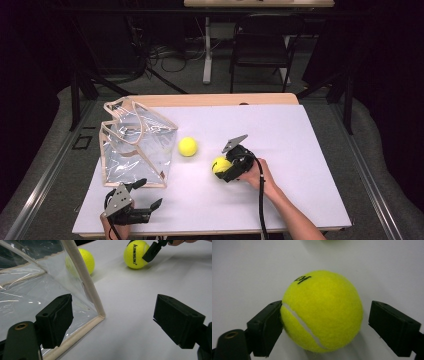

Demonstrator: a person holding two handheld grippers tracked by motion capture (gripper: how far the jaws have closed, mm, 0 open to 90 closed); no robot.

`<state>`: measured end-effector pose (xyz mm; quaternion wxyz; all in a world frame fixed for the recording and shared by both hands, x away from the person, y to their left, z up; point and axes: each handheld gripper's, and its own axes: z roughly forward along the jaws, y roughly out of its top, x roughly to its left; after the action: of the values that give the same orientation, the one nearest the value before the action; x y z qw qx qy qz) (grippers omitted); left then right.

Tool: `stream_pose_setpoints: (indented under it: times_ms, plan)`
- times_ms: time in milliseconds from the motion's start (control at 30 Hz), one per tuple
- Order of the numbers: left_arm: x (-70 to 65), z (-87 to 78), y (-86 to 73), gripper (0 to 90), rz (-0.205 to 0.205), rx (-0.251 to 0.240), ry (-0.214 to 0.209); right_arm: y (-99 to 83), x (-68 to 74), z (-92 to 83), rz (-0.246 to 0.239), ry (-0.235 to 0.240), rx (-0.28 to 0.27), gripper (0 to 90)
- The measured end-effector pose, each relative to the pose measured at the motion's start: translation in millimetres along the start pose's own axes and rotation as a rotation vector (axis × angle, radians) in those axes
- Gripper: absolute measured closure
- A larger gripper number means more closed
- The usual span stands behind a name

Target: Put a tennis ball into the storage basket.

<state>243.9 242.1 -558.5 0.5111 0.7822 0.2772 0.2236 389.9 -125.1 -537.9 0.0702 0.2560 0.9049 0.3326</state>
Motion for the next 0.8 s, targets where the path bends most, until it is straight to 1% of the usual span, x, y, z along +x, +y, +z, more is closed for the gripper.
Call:
stream_pose_setpoints:
  times_ms: [100, 200, 233, 267, 300, 333, 533, 567, 633, 667, 733, 800]
  plan:
    - [1.2, 0.6, -0.4, 16.0, -0.001, -0.004, 0.001, 0.2, -0.3, 0.9, 0.006, 0.015, 0.007, 16.3]
    - [1.6, 1.2, -0.3, 16.0, -0.001, 0.001, -0.004, 0.0, -0.7, 2.4, 0.003, 0.044, 0.012, 21.8]
    - [1.5, 0.9, -0.3, 16.0, 0.001, 0.003, -0.005, -0.3, -0.6, 3.0, 0.003, 0.062, 0.015, 24.2]
    - [1.1, 0.6, -0.3, 16.0, 0.0, 0.005, -0.009, -0.4, -0.1, 3.4, 0.005, 0.064, 0.018, 24.4]
    - [1.0, 0.1, -0.2, 15.9, 0.001, 0.013, -0.01, -0.5, 0.7, 3.8, 0.005, 0.063, 0.018, 24.8]
    - [0.8, 0.5, -0.3, 16.0, 0.0, 0.007, -0.014, -0.3, 0.8, 3.7, 0.003, 0.062, 0.019, 25.1]
    - [1.4, 1.8, 0.8, 16.0, 0.005, 0.007, -0.013, 1.9, 3.2, 2.1, -0.009, 0.053, 0.029, 25.9]
    - [1.1, 1.2, 1.0, 16.0, 0.004, 0.011, -0.014, 2.3, 3.9, 0.6, -0.023, 0.043, 0.03, 25.9]
    - [0.5, 1.2, 0.7, 16.0, -0.002, 0.008, -0.013, 2.4, 4.6, -0.2, -0.021, 0.041, 0.026, 26.0]
    - [0.8, 0.9, 0.7, 16.0, 0.002, 0.009, -0.011, 3.4, 6.5, -3.2, -0.03, 0.033, 0.027, 25.9]
    - [0.9, 0.0, 0.9, 16.0, 0.003, 0.007, -0.004, 4.7, 8.3, -5.8, -0.033, 0.025, 0.021, 26.0]
    - [1.2, -0.1, 0.8, 16.0, 0.003, 0.002, -0.001, 5.6, 8.6, -6.9, -0.038, 0.026, 0.018, 26.0]
